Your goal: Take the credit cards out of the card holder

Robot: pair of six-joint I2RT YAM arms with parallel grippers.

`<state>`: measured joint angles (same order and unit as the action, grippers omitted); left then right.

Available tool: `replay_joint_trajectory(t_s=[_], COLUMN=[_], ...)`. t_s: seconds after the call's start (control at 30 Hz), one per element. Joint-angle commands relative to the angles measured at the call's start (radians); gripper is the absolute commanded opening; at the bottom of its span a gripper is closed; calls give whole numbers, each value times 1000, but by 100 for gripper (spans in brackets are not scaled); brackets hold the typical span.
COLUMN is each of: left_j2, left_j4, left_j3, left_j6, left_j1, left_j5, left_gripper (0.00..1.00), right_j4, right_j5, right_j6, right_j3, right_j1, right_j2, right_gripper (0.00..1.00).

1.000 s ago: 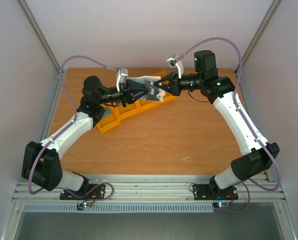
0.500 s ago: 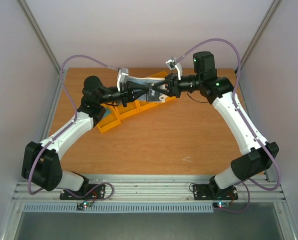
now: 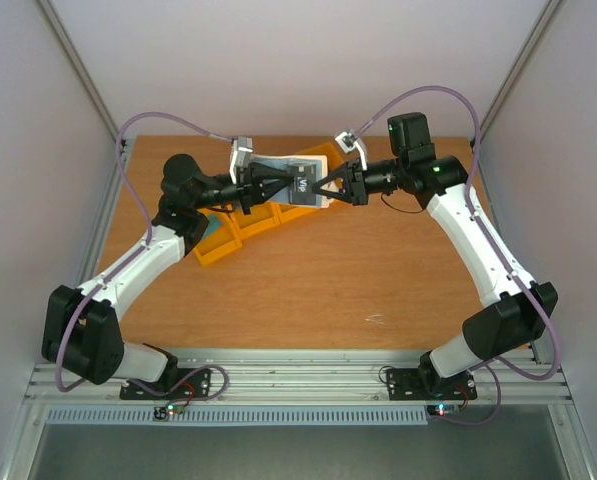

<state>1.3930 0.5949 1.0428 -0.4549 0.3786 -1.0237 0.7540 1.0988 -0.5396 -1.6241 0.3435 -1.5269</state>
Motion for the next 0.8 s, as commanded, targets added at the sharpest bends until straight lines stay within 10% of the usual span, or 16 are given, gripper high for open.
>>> replay_joint_trajectory(t_s=[0.0, 0.2, 0.6, 0.77], left_j2=[-32, -32, -29, -22], left_j4=[46, 2, -38, -18], left_j3=[-14, -36, -52, -45], left_j6=[35, 47, 105, 109], left_j1=[-4, -6, -22, -4], left_j5=[-9, -48, -83, -76], left_gripper=[0, 25, 10, 20], right_j4=[47, 39, 83, 89], right_j5=[60, 61, 62, 64], right_j6=[-24, -31, -54, -54], right_j3=[-49, -62, -88, -90], right_j1=[-3, -4, -6, -5], right_j2=[-1, 9, 4, -3], right_gripper=[1, 1, 1, 1])
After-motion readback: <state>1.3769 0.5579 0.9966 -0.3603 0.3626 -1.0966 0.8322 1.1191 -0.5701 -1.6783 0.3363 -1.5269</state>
